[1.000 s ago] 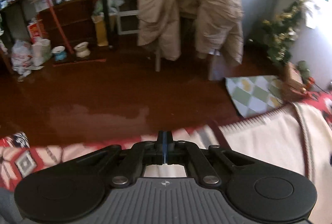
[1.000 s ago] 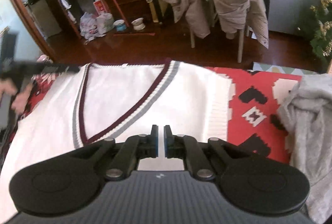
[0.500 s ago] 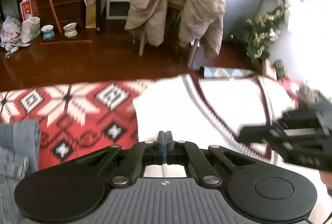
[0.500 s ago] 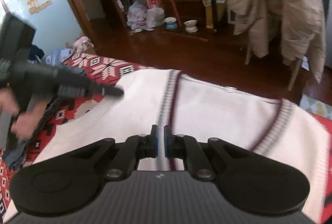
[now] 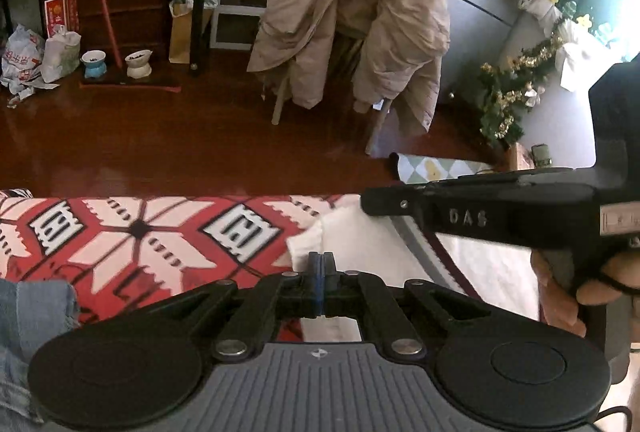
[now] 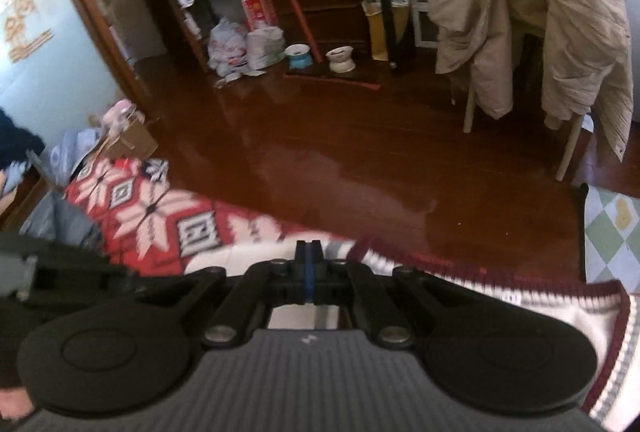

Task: Fold clothes
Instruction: 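Smooth the folded sweater near the V-neck with both grippers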

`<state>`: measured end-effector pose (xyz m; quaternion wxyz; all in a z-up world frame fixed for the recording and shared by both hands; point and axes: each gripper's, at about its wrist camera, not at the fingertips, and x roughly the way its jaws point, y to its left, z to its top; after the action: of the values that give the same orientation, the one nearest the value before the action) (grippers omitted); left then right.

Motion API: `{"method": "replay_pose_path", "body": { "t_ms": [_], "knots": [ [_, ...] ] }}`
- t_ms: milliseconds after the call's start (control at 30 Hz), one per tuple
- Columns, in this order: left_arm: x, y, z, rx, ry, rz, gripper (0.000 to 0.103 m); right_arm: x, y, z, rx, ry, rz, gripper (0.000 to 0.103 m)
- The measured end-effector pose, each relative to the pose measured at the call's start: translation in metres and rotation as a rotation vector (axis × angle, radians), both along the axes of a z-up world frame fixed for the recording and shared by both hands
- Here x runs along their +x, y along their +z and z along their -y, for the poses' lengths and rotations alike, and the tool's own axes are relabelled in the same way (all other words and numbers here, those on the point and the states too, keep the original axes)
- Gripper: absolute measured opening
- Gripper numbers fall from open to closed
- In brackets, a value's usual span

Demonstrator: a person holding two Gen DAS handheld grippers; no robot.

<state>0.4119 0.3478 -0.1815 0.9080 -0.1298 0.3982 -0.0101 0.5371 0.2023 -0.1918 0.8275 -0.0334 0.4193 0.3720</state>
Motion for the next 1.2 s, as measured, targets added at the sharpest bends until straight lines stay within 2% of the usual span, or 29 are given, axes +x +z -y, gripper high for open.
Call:
{"method": "replay_pose_path", "body": {
  "t_ms": [100, 133, 167, 333, 500, 667, 833, 967, 1200],
  "knots": [
    [-0.016, 0.009, -0.014, -0.027, 0.055, 0.016, 0.002, 0.008, 0.007, 0.002, 0.016, -0.038, -0.023, 0.002],
    [-0.026, 0.013, -0.017, -0.037, 0.064, 0.018, 0.003, 0.004, 0.013, 0.006, 0.024, -0.040, -0.016, 0.008],
    [-0.037, 0.017, -0.020, -0.047, 0.067, 0.016, 0.003, -0.001, 0.018, 0.010, 0.028, -0.033, -0.010, 0.009],
    [-0.100, 0.027, -0.016, -0.061, 0.037, -0.008, 0.003, -0.048, 0.037, 0.029, -0.007, 0.072, 0.006, 0.009],
    [-0.142, 0.017, 0.005, -0.039, 0.001, -0.040, 0.004, -0.111, 0.038, 0.044, -0.052, 0.177, 0.004, 0.009],
    [-0.149, 0.009, 0.003, 0.007, 0.062, -0.049, 0.003, -0.161, 0.025, 0.045, -0.064, 0.199, -0.008, 0.009],
    [-0.163, 0.015, -0.012, -0.099, 0.082, -0.028, 0.003, -0.191, 0.015, 0.037, -0.017, 0.192, -0.007, 0.010],
    [-0.171, 0.014, -0.008, -0.086, 0.050, -0.048, 0.003, -0.203, 0.005, 0.014, 0.019, 0.202, -0.015, 0.010],
    [-0.188, 0.005, -0.009, -0.104, 0.063, -0.074, 0.002, -0.211, -0.001, -0.024, 0.027, 0.242, 0.048, 0.010]
  ]
}}
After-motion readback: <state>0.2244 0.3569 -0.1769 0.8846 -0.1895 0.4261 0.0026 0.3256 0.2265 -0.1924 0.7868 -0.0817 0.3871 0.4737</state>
